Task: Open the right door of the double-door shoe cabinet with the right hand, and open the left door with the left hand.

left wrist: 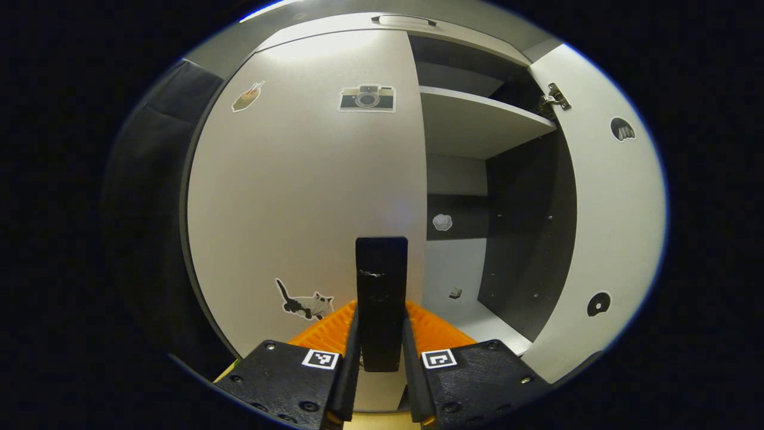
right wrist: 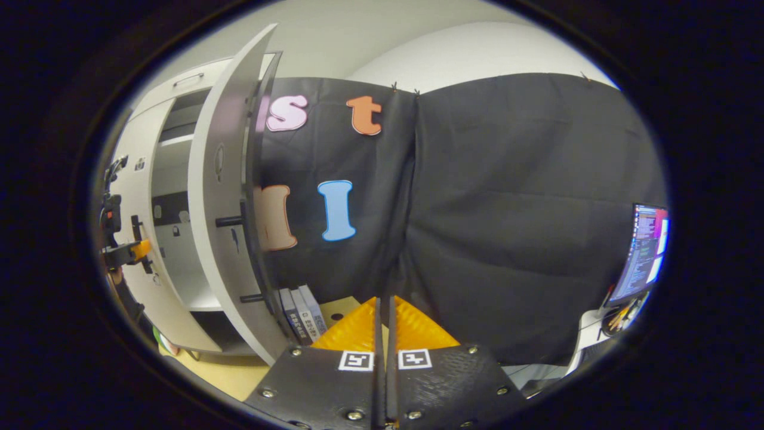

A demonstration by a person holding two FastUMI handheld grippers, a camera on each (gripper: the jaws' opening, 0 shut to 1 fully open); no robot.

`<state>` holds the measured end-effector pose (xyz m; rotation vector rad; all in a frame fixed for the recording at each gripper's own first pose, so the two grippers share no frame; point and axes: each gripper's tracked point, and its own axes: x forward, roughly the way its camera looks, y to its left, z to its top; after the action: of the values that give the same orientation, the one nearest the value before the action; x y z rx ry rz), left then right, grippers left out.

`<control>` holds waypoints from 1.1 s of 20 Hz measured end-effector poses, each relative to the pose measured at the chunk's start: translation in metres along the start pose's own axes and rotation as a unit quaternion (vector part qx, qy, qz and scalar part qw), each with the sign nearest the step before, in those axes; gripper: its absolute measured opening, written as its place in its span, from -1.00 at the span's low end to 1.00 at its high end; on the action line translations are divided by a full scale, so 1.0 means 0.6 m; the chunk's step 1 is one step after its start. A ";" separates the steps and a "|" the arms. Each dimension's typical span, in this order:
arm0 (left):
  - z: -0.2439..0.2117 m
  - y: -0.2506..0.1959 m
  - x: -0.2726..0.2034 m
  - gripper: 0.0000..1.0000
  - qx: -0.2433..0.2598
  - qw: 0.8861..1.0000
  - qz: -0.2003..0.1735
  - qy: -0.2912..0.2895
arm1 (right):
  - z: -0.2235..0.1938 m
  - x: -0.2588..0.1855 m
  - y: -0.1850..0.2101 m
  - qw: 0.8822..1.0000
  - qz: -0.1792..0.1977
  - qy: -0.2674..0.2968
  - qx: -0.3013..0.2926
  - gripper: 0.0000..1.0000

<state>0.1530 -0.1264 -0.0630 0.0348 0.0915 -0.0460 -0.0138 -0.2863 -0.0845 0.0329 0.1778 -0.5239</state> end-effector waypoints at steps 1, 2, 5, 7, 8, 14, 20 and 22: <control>-0.001 0.001 0.000 -0.29 0.003 1.000 0.001 0.002 | -0.001 -0.001 0.002 1.000 0.001 0.001 0.000 -0.98; -0.001 0.001 0.000 -0.31 0.001 1.000 0.000 0.001 | 0.000 -0.004 0.002 1.000 0.002 0.000 0.000 -0.98; -0.001 0.002 -0.004 -0.43 -0.005 1.000 -0.002 0.001 | -0.002 -0.004 0.005 1.000 0.004 0.000 0.001 -0.98; -0.002 0.003 -0.008 -0.53 -0.001 1.000 -0.002 0.001 | -0.002 -0.005 0.005 1.000 0.005 0.000 0.004 -0.99; -0.002 0.002 -0.010 -0.57 -0.001 1.000 -0.005 0.002 | -0.002 -0.006 0.004 1.000 0.007 0.001 0.006 -0.98; -0.001 0.008 -0.039 -0.60 -0.004 1.000 -0.023 0.002 | -0.010 -0.005 0.013 1.000 0.016 0.007 0.018 -0.99; -0.004 0.031 -0.104 -0.61 -0.012 0.999 -0.039 0.006 | -0.017 -0.005 0.024 0.999 0.038 0.014 0.024 -0.99; -0.006 0.039 -0.121 -0.60 -0.015 0.999 -0.041 0.006 | -0.017 -0.004 0.028 0.998 0.048 0.015 0.028 -0.98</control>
<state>0.0815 -0.0997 -0.0589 0.0007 0.1053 -0.1273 -0.0092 -0.2700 -0.0943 0.1037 0.1909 -0.4318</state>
